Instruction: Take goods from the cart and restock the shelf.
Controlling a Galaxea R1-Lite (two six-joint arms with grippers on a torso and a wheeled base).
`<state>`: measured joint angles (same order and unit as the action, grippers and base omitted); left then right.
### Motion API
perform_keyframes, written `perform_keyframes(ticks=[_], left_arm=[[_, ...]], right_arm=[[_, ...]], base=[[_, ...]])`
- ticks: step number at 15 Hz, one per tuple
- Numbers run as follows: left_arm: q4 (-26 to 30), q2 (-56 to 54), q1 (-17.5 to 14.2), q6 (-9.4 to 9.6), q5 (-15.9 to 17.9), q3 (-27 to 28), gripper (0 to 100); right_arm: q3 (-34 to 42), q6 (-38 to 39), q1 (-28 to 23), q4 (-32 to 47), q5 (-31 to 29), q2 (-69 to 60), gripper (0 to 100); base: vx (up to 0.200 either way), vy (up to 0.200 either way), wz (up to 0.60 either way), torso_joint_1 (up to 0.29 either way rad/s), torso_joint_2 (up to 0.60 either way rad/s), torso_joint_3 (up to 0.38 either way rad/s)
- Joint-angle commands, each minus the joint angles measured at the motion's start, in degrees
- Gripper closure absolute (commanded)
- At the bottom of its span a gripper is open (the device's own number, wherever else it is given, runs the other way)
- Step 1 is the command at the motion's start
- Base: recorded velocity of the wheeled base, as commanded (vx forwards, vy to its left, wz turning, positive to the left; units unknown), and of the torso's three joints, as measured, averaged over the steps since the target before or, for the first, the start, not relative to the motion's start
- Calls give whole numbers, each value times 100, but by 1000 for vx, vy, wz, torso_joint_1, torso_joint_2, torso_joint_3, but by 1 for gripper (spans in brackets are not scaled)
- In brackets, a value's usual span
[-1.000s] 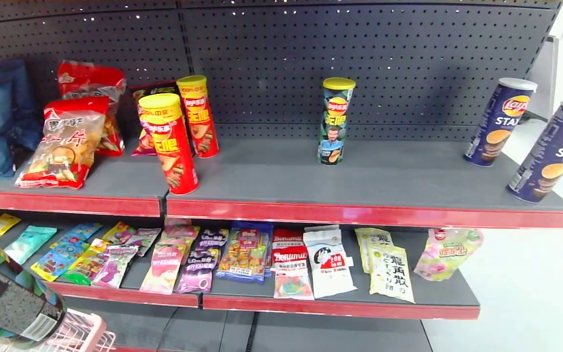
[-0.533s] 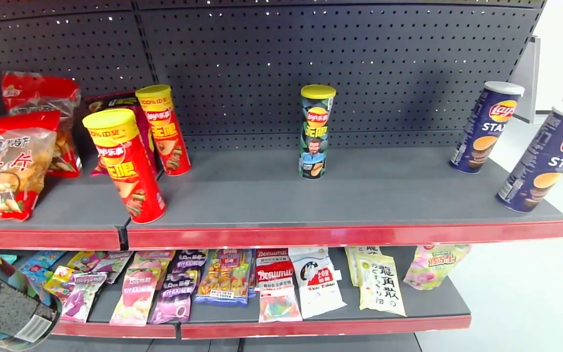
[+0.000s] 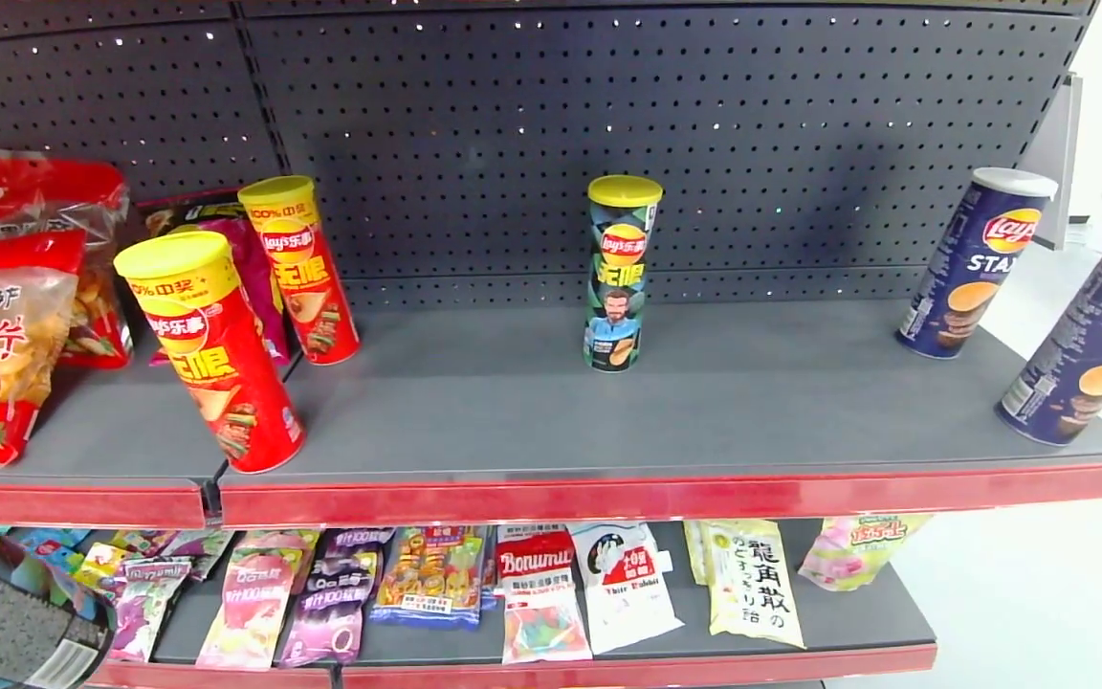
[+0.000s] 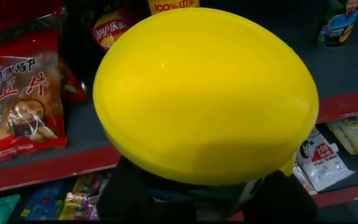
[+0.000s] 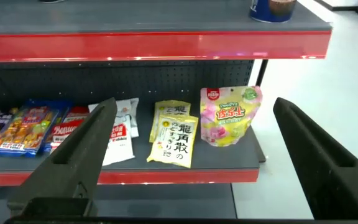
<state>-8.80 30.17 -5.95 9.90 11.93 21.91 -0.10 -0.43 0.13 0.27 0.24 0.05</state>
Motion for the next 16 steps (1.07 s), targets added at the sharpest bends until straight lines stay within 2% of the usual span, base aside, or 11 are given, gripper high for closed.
perform_keyframes(ticks=[1,2,3,5,6,7,10,11,14,16], left_arm=[[19,-574,-3,3,-33,-327,100],[89,-741,-3,3,-33,-380,100],[274,-908,-3,12,-25,-363,100],[669,-1224,15,12,28,-389,100],[775,-1330,32,12,55,-389,100],[933,-1435,32,12,11,-380,100],[942,-1356,24,-14,11,-327,100],[942,-1303,24,-23,37,-301,100],[933,-1347,15,-23,-7,-266,100],[942,-1382,15,-23,-77,-283,100]], right_arm=[[-8,-10,13,8,11,39,0],[-17,-124,22,8,46,57,0],[-535,-212,66,0,380,487,0],[-2381,-45,198,26,644,2623,0],[-2636,-203,356,17,784,3063,0],[-2882,-1012,865,-62,1109,3924,0],[-3523,-924,2087,-1301,1109,6024,0],[-3673,-871,2254,-1582,1101,6499,0],[-4306,-801,2307,-2707,1127,8160,0],[-5070,-643,2316,-2804,1232,8969,0]], base=[[0,0,0,0,0,0],[0,0,0,0,0,0],[0,0,0,0,0,0],[0,0,0,0,0,0],[0,0,0,0,0,0],[0,0,0,0,0,0],[0,0,0,0,0,0],[0,0,0,0,0,0],[0,0,0,0,0,0],[0,0,0,0,0,0]])
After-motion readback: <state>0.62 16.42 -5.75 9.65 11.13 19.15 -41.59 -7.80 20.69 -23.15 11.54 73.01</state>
